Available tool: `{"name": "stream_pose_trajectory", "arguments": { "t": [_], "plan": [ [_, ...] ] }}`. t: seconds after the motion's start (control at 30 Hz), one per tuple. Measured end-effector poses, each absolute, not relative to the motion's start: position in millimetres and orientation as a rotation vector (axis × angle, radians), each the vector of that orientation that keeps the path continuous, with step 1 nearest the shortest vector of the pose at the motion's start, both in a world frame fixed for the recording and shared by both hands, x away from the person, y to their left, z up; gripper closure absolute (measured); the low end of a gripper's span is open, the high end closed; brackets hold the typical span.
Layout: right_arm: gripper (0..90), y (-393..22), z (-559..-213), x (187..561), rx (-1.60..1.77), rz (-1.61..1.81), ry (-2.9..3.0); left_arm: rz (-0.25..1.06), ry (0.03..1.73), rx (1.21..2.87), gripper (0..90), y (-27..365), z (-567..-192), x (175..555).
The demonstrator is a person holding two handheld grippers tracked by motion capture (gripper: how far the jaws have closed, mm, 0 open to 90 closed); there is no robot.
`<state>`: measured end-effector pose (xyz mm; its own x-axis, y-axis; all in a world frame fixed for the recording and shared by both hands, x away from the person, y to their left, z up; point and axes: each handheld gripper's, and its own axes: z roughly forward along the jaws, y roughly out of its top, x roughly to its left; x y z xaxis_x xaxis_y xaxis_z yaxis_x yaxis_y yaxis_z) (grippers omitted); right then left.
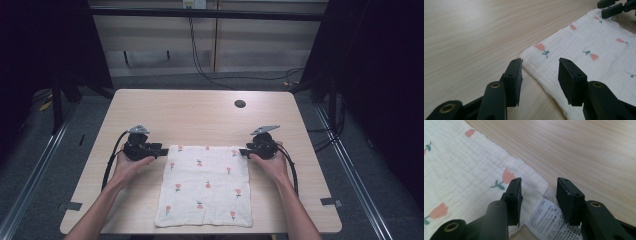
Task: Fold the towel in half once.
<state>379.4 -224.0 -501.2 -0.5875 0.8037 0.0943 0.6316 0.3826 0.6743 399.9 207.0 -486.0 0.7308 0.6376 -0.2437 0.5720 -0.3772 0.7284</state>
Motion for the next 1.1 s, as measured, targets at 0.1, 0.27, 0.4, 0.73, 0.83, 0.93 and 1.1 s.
{"name": "stream_pose_trajectory", "arguments": {
  "t": [0.1, 0.27, 0.4, 0.73, 0.83, 0.93, 1.1],
  "plan": [
    [69.0, -223, -502, 378, 1.234, 0.991, 2.386, 0.104, 0.915, 2.093, 54.0, 202, -491, 405],
    [82.4, -225, -505, 378, 1.276, 1.063, 2.377, 0.067, 0.930, 2.066, 53.0, 197, -500, 413],
    [86.2, -227, -508, 379, 1.303, 1.120, 2.358, 0.079, 0.948, 2.064, 53.4, 196, -507, 414],
    [86.8, -224, -507, 378, 1.290, 1.116, 2.374, 0.094, 0.921, 2.077, 58.5, 184, -508, 417],
    [86.8, -223, -506, 378, 1.291, 1.110, 2.374, 0.120, 0.865, 2.125, 65.5, 172, -507, 414],
    [86.8, -223, -507, 378, 1.280, 1.120, 2.378, 0.112, 0.859, 2.127, 79.7, 171, -507, 413],
    [86.8, -222, -504, 373, 1.272, 1.156, 2.366, 0.078, 0.865, 2.091, 86.4, 177, -506, 413]
  ]
}}
